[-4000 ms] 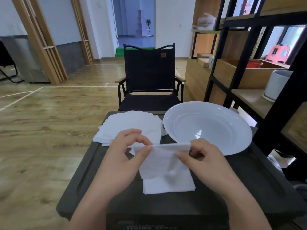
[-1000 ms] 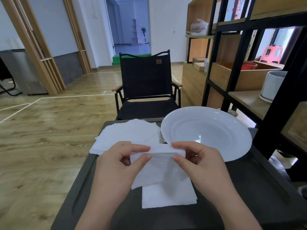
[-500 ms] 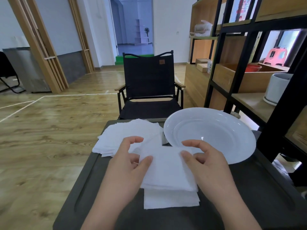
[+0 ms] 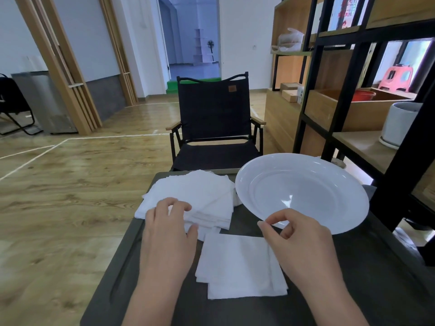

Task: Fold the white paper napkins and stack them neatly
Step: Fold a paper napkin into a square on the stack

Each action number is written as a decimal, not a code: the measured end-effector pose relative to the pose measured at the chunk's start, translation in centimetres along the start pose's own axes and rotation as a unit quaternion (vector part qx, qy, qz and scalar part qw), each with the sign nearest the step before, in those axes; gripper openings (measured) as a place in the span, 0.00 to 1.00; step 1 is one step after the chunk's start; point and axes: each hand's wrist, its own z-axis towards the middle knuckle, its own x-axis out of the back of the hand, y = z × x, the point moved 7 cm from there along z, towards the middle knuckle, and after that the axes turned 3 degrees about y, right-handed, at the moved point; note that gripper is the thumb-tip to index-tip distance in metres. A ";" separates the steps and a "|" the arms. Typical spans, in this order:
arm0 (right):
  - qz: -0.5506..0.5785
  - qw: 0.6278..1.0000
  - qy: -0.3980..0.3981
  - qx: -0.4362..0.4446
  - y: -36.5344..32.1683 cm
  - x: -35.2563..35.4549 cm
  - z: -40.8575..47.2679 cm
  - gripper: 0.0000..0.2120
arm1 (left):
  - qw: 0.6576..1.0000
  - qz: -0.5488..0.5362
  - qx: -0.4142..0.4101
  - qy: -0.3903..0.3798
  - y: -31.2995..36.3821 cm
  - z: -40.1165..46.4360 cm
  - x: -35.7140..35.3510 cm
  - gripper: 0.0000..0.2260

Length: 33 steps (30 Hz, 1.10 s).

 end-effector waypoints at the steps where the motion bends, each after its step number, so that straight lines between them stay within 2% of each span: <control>1: 0.007 1.000 -0.005 0.002 0.0 -0.2 0.0 0.06 | 1.000 0.002 -0.005 0.000 -0.3 0.1 -0.4 0.18; 3: 0.018 1.000 -0.016 0.004 0.0 -0.5 0.0 0.06 | 1.000 0.003 0.003 0.004 -1.0 0.3 -0.9 0.22; 5: 0.028 0.999 -0.024 0.002 0.0 -0.7 -0.1 0.06 | 1.000 -0.007 0.022 0.022 -1.5 0.8 -0.9 0.22; 10: 0.049 0.998 -0.026 0.013 -0.2 -1.0 -0.2 0.05 | 0.994 -0.051 0.051 0.080 -1.8 1.3 0.0 0.04; 13: 0.060 0.997 -0.033 0.033 -0.6 -1.3 -0.5 0.05 | 0.993 -0.069 -0.010 0.100 -0.4 1.1 1.2 0.02; 15: 0.064 0.994 -0.046 0.074 -1.2 -1.6 -0.7 0.16 | 0.990 -0.079 -0.095 0.071 1.4 1.0 1.8 0.04; 18: 0.039 0.989 -0.064 0.125 -2.5 -1.6 -0.9 0.32 | 0.972 -0.095 -0.213 -0.027 4.5 0.1 2.8 0.08; 20: 0.017 0.986 -0.071 0.150 -3.0 -1.7 -0.9 0.32 | 0.956 -0.113 -0.253 -0.099 6.1 -1.0 3.7 0.07; 21: 0.012 0.984 -0.072 0.163 -3.1 -1.8 -0.9 0.27 | 0.948 -0.141 -0.252 -0.131 6.5 -1.5 4.1 0.07; 22: 0.012 0.982 -0.070 0.177 -3.1 -1.8 -0.9 0.19 | 0.941 -0.193 -0.230 -0.157 6.6 -1.9 4.3 0.07; 24: 0.059 0.979 -0.073 0.181 -3.1 -1.6 -1.0 0.07 | 0.912 -0.348 -0.131 -0.173 6.5 -2.1 4.7 0.06; 26: 0.174 0.971 -0.120 0.112 -3.1 -1.5 -1.1 0.04 | 0.869 -0.471 0.015 -0.152 5.3 -1.8 3.9 0.07; 28: 0.265 0.952 -0.144 0.043 -3.2 -1.4 -1.2 0.05 | 0.835 -0.510 0.151 -0.140 3.5 -2.0 1.8 0.11; 30: 0.314 0.942 -0.115 -0.011 -2.9 -1.0 -1.2 0.06 | 0.821 -0.509 0.200 -0.164 2.9 -2.4 0.7 0.14; 33: 0.369 0.918 -0.101 -0.105 -1.8 -1.3 -1.3 0.07 | 0.772 -0.554 0.204 -0.236 3.8 -2.8 -0.1 0.21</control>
